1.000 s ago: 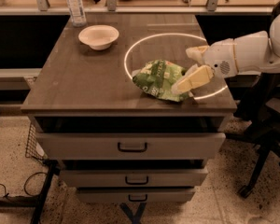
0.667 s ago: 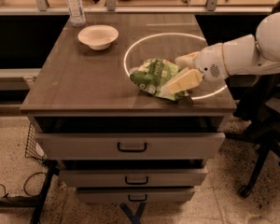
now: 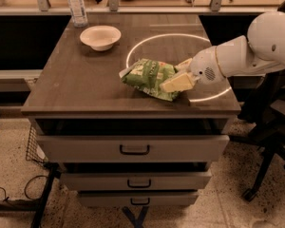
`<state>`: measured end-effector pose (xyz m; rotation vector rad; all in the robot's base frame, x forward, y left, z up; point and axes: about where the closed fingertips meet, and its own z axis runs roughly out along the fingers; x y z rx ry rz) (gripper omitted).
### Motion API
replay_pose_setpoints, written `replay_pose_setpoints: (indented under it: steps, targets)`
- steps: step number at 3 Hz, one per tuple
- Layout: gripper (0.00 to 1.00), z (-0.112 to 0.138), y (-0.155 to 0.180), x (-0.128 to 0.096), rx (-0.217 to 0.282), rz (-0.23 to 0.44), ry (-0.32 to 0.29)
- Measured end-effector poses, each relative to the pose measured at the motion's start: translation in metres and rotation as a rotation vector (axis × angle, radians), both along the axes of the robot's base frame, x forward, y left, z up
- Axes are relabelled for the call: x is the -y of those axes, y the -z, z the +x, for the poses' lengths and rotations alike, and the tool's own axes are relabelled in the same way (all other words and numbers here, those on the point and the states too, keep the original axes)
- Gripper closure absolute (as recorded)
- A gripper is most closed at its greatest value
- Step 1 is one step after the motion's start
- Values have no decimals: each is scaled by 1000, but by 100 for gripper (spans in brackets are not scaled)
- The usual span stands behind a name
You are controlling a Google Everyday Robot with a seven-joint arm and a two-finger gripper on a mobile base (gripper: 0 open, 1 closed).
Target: Place green jalapeno chip bag into paper bowl
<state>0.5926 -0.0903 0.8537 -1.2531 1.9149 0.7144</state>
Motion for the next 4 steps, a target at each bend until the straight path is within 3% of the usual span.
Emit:
replay_pose_setpoints:
  steps: [1,2,4]
  targets:
    - [87,0,0,-2,-1,1,-4]
    - [100,0,1,-4,-2,1,-8]
    - [100,13,-18,-15,-2,-11,-28]
